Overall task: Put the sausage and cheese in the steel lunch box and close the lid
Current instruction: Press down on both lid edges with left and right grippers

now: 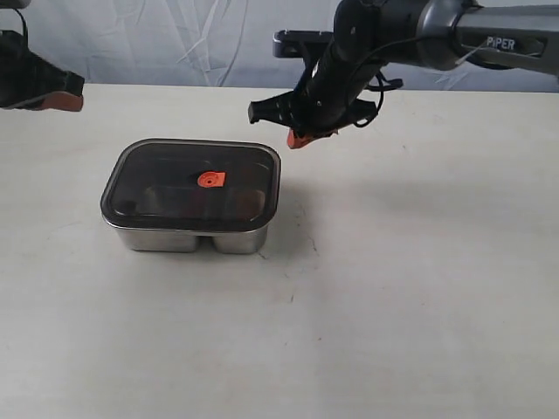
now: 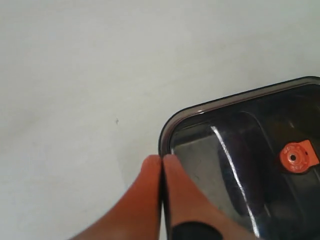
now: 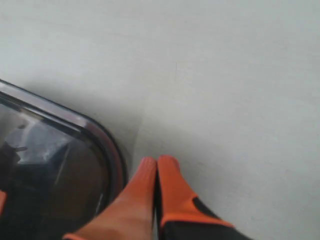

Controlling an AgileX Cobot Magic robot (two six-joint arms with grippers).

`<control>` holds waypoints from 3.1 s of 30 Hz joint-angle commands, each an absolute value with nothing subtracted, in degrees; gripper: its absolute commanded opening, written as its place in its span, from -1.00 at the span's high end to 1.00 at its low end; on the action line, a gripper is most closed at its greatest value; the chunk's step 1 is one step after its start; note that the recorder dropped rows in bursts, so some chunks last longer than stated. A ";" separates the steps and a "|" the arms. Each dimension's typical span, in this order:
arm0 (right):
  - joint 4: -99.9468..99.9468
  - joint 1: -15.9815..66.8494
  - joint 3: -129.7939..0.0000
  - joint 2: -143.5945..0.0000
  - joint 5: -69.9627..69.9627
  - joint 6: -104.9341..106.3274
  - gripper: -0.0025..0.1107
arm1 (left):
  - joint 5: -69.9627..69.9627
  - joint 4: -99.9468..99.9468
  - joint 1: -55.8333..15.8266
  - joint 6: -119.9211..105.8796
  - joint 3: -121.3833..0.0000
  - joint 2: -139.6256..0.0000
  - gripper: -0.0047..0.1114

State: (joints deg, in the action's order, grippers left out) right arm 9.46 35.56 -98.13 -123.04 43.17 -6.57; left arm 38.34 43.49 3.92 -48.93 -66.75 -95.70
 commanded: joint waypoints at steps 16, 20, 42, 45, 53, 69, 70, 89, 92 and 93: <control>9.60 40.01 -101.83 -122.26 49.71 -5.12 0.96 | 42.93 55.22 2.15 -57.65 -66.84 -104.71 0.91; 9.60 40.01 -101.83 -124.04 52.21 -5.12 0.96 | 43.20 54.95 2.15 -57.65 -66.84 -104.71 0.91; 13.70 40.11 -101.83 -127.36 53.62 -4.00 0.96 | 43.54 47.82 2.15 -53.76 -66.84 -109.72 0.92; 13.59 40.11 -101.83 -127.89 53.49 -3.88 0.96 | 43.78 47.82 2.15 -53.76 -66.84 -109.72 0.92; 13.59 40.11 -101.83 -128.14 54.27 -3.61 0.96 | 44.07 42.61 0.71 -49.38 -66.84 -112.04 0.92; 13.59 40.11 -101.83 -128.34 55.35 -3.46 0.96 | 43.67 37.73 -4.23 -43.86 -67.19 -115.25 0.92; 13.48 40.11 -101.83 -128.34 55.33 -3.46 0.96 | 43.67 37.91 -4.23 -43.86 -67.32 -115.25 0.92; 12.66 40.11 -101.72 -129.91 56.29 -3.21 0.96 | 43.97 32.15 -4.23 -38.48 -68.09 -115.79 0.92; 12.53 40.11 -101.72 -129.91 56.29 -3.21 0.96 | 43.53 32.86 -4.23 -38.48 -68.09 -115.51 0.92; 12.52 40.11 -101.72 -129.91 56.39 -3.21 0.96 | 43.24 33.35 -4.23 -38.89 -68.09 -115.26 0.92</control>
State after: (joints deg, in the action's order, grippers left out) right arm 13.78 40.22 -102.53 -127.70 54.95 -3.67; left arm 45.14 41.98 -4.16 -38.82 -69.99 -112.24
